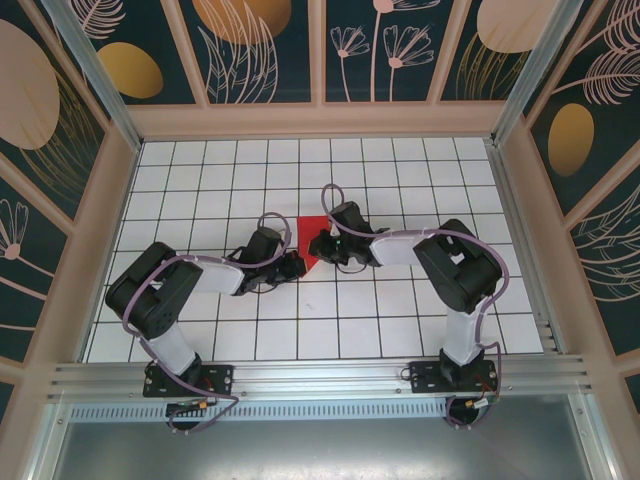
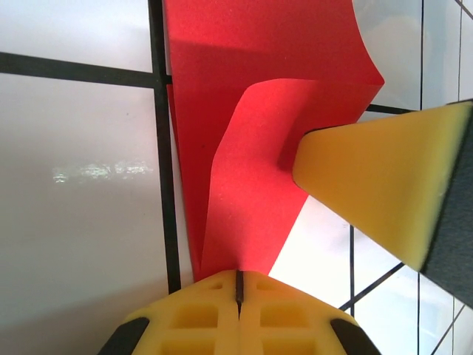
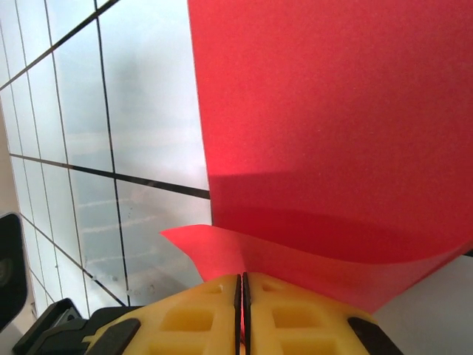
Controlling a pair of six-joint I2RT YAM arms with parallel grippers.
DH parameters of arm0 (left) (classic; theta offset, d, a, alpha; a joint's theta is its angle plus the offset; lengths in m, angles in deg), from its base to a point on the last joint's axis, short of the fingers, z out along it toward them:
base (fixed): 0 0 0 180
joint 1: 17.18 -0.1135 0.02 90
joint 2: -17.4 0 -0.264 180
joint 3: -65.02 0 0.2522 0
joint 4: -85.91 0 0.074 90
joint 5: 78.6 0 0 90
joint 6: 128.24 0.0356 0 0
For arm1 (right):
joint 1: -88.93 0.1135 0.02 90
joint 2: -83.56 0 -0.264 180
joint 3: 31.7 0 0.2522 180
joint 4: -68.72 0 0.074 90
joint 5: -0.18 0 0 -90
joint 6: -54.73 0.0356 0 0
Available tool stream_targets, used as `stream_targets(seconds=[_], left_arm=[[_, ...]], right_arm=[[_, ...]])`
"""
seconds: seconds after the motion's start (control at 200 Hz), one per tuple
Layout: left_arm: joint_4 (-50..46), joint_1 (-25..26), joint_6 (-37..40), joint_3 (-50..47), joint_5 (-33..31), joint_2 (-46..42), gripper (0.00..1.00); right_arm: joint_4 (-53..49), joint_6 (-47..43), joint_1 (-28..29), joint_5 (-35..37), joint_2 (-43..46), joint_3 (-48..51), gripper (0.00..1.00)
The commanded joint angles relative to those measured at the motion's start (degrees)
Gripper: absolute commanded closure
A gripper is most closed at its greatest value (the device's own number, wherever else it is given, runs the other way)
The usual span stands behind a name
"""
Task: Fold a paper plane with a square sheet of paper (pick it up from the middle)
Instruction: Third fold the triangle at the center of the table.
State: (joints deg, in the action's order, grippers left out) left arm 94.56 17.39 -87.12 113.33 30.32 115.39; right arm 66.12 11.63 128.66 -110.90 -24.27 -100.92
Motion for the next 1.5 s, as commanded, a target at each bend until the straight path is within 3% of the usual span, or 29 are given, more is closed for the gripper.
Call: stream_targets(seconds=[0.0,0.425,1.496], left_arm=[[-7.28,0.06,-0.82,-3.16,-5.48,2.28,1.0],[-6.94,0.12,-2.47,-5.12,-6.65,2.23,1.0],[-10.54,0.1,1.6,-6.25,-7.18,2.65,1.0]], right_arm=[[-0.43,-1.51,-0.1,-0.28,3.3,1.23,0.87],[-0.28,-2.89,0.98,-2.83,-3.29,0.08,0.9],[-13.38,-14.43,-8.06,1.11,-10.84,-13.94,0.9]])
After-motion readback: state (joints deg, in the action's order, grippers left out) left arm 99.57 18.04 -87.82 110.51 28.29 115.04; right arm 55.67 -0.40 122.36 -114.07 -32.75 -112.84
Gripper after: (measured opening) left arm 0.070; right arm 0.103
